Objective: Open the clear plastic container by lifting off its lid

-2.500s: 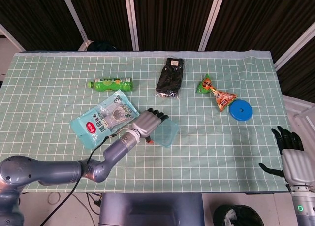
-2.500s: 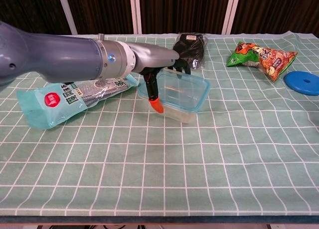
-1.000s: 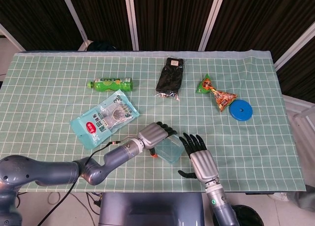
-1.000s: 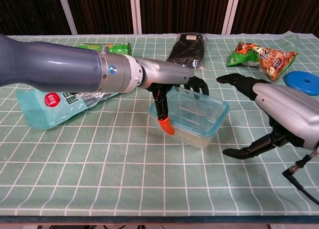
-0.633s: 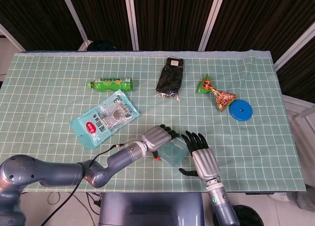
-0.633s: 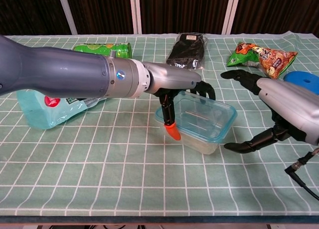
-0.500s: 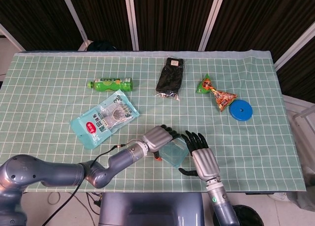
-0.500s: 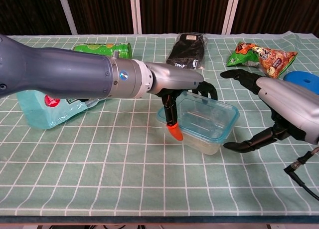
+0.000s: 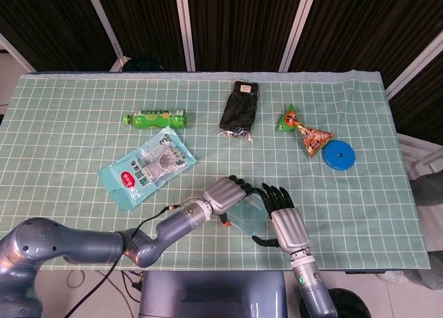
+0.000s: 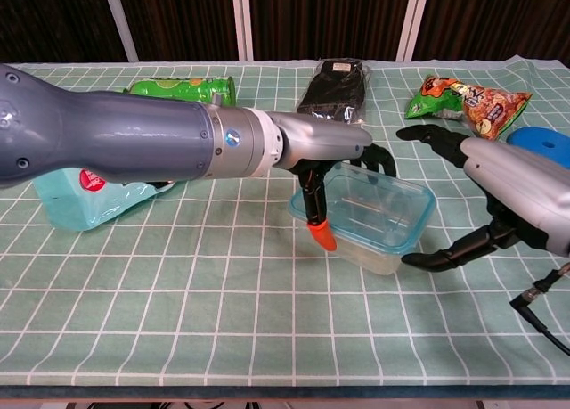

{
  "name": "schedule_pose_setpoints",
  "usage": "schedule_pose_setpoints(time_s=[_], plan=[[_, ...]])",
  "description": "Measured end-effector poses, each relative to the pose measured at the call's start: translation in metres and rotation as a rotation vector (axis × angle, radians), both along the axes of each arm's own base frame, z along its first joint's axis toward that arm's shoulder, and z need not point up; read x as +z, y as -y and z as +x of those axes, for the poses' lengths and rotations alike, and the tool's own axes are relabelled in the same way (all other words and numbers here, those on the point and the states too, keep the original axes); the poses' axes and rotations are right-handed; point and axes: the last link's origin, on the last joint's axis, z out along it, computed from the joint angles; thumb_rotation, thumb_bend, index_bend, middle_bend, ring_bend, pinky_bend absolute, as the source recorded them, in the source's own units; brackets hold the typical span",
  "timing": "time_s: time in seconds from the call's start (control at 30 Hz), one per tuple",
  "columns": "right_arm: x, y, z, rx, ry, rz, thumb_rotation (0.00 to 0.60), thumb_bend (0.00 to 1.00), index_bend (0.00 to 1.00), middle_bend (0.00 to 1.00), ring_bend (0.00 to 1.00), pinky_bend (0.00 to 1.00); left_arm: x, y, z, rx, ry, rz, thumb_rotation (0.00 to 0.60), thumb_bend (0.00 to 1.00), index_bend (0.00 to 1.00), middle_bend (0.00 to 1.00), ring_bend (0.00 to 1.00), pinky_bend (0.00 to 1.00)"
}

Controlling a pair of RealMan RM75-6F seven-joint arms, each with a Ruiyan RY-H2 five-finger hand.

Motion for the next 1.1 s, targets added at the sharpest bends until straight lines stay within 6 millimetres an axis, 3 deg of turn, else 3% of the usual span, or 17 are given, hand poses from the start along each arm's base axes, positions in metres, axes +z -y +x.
schedule_pose_setpoints(time_s=[0.53,1.1], plan=[[-0.0002,0.0001,-0.0044,-0.046,0.043,0.005,0.600,0.21,0.00,0.00,0.00,0.00,-0.0012,0.0057,0.0028,-0.003,0.003,-0.009,0.600,0.08,0.29,0.29,0.31,0.44],[0.0007,0.0033,-0.0003,-0.123,0.198,0.001,0.600,0.21,0.00,0.00,0.00,0.00,-0.0015,0.0080,0.0045,0.001,0.000,-0.020,0.600,0.08,0.29,0.29,0.31,0.44]])
